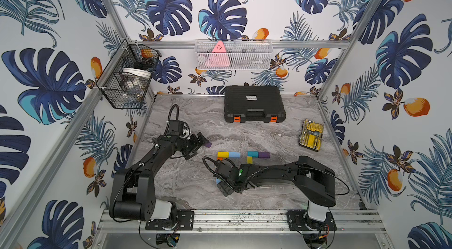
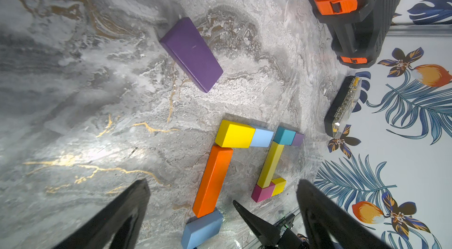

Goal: Assemble the letter c with building blocks
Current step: Assemble the building block at the center of the board.

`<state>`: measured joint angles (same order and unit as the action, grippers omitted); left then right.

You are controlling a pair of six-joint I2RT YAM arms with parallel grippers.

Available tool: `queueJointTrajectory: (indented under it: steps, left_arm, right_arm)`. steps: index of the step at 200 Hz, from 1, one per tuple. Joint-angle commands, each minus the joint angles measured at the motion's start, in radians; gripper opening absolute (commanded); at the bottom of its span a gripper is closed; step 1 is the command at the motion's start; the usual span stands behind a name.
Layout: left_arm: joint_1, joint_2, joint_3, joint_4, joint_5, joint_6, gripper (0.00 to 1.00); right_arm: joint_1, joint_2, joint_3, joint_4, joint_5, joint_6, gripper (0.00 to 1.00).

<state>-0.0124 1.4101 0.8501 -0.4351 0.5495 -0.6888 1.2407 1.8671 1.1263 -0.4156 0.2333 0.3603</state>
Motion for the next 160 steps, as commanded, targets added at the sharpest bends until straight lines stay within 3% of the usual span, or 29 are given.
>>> queueJointTrajectory:
  steps: [1, 160]
  left_arm:
    - [0.003, 0.0, -0.002, 0.016, 0.006, -0.009, 0.99]
    - [0.003, -0.002, -0.006, 0.021, 0.006, -0.011, 0.99]
  right_arm:
    - [-0.004, 0.012, 0.004, 0.0, 0.038, 0.024, 0.84]
    - [-0.041, 0.001, -0.011, 0.027, -0.012, 0.034, 0.85]
